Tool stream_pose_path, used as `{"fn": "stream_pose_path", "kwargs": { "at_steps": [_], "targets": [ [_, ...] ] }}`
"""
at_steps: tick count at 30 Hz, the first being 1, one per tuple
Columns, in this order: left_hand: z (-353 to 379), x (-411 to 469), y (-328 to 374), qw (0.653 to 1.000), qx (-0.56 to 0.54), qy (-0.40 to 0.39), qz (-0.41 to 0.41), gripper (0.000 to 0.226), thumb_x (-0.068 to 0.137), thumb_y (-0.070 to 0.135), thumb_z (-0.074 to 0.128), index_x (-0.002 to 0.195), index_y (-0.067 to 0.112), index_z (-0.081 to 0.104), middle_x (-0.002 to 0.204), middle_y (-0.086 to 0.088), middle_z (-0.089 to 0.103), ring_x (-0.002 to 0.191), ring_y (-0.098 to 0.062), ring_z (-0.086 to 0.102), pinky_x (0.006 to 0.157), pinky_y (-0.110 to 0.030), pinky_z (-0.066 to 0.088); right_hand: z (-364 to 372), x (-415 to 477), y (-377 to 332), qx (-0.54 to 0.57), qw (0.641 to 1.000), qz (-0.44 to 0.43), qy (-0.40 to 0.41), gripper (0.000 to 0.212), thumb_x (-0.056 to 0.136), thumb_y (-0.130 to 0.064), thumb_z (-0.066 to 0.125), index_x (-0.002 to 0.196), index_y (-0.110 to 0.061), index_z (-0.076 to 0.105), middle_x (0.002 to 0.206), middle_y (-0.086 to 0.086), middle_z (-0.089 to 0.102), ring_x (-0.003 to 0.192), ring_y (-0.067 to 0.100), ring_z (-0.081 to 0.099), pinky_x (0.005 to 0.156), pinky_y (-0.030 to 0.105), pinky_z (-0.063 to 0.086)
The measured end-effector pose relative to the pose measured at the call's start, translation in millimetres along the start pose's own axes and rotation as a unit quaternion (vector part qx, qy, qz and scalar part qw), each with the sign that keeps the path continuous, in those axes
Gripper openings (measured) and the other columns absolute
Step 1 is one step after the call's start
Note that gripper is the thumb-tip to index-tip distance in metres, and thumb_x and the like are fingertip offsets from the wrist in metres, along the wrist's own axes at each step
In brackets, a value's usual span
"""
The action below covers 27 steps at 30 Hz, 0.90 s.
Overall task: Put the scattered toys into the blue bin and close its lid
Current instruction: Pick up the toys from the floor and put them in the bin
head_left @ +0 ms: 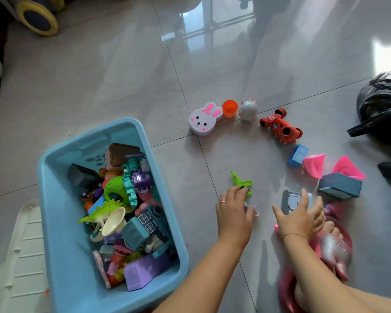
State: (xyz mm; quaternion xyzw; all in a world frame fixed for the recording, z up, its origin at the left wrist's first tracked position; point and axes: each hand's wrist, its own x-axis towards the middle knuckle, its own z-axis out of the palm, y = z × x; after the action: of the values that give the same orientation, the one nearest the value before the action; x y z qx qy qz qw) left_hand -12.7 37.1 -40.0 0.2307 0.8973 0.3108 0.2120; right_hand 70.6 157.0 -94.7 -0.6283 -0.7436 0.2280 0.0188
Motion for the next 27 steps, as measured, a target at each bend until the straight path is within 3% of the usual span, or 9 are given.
{"fn": "stream_pose_path", "kwargs": {
  "at_steps": [4, 9, 13, 18, 21, 24, 27],
  "targets": [
    [34.1, 20.9, -27.3, 0.972, 0.163, -0.163, 0.05, 0.056, 0.087, 0.011, 0.055, 0.14, 0.022, 0.039, 0.145, 0.001, 0.041, 0.134, -0.026, 0.033, 0.105, -0.037, 0.026, 2.7, 18.1, 16.2, 0.016, 0.999, 0.021, -0.027, 0.095, 0.066, -0.026, 0.082, 0.144, -0.017, 0.027, 0.144, 0.024, 0.033, 0.128, 0.043, 0.035, 0.107, 0.047, 0.026],
    [47.2, 36.5, -42.2, 0.931, 0.279, -0.211, 0.1, 0.042, 0.081, 0.005, 0.055, 0.122, 0.014, 0.05, 0.122, -0.01, 0.054, 0.118, -0.031, 0.046, 0.096, -0.038, 0.033, 13.8, 21.7, 15.5, 0.026, 0.998, 0.011, -0.053, 0.1, 0.067, -0.021, 0.08, 0.146, -0.01, 0.021, 0.139, 0.027, 0.039, 0.128, 0.042, 0.036, 0.108, 0.046, 0.027],
    [53.3, 22.3, -43.6, 0.91, 0.311, -0.263, 0.08, 0.038, 0.08, -0.001, 0.056, 0.116, 0.008, 0.049, 0.12, -0.016, 0.054, 0.114, -0.035, 0.05, 0.092, -0.039, 0.036, 19.5, 18.3, 8.2, 0.028, 0.997, 0.014, -0.076, 0.101, 0.066, -0.024, 0.08, 0.146, -0.013, 0.021, 0.134, 0.028, 0.041, 0.123, 0.044, 0.039, 0.105, 0.046, 0.029],
    [65.8, -6.4, -34.1, 0.919, 0.237, -0.312, -0.032, 0.032, 0.089, 0.001, 0.05, 0.12, 0.002, 0.049, 0.125, -0.02, 0.052, 0.117, -0.038, 0.051, 0.095, -0.042, 0.04, 22.7, 15.5, -1.9, 0.034, 0.993, 0.021, -0.114, 0.102, 0.067, -0.025, 0.08, 0.147, -0.016, 0.017, 0.136, 0.026, 0.039, 0.125, 0.044, 0.037, 0.106, 0.047, 0.029],
    [56.4, -14.9, -26.3, 0.935, 0.16, -0.292, -0.121, 0.029, 0.09, 0.011, 0.049, 0.118, 0.004, 0.051, 0.124, -0.019, 0.052, 0.116, -0.037, 0.05, 0.092, -0.042, 0.041, 19.2, 12.9, -12.4, 0.077, 0.991, 0.014, -0.111, 0.099, 0.068, -0.019, 0.078, 0.146, -0.013, 0.018, 0.139, 0.023, 0.041, 0.128, 0.041, 0.037, 0.108, 0.046, 0.028],
    [23.1, -14.2, -12.0, 0.965, 0.029, -0.208, -0.155, 0.028, 0.084, 0.017, 0.051, 0.11, 0.008, 0.053, 0.114, -0.014, 0.057, 0.105, -0.034, 0.054, 0.082, -0.039, 0.042, 5.1, 6.4, -40.7, 0.143, 0.987, -0.017, -0.069, 0.096, 0.068, -0.018, 0.076, 0.146, -0.014, 0.02, 0.139, 0.019, 0.043, 0.127, 0.038, 0.039, 0.108, 0.046, 0.032],
    [-41.9, -5.1, 3.0, 0.97, -0.12, -0.08, -0.194, 0.016, 0.083, 0.022, 0.056, 0.096, 0.013, 0.053, 0.095, -0.005, 0.064, 0.085, -0.023, 0.058, 0.066, -0.026, 0.042, -16.9, -5.7, -93.4, 0.26, 0.964, -0.048, -0.04, 0.093, 0.071, -0.021, 0.075, 0.146, -0.019, 0.02, 0.14, 0.014, 0.041, 0.127, 0.029, 0.042, 0.106, 0.038, 0.037]
  ]
}}
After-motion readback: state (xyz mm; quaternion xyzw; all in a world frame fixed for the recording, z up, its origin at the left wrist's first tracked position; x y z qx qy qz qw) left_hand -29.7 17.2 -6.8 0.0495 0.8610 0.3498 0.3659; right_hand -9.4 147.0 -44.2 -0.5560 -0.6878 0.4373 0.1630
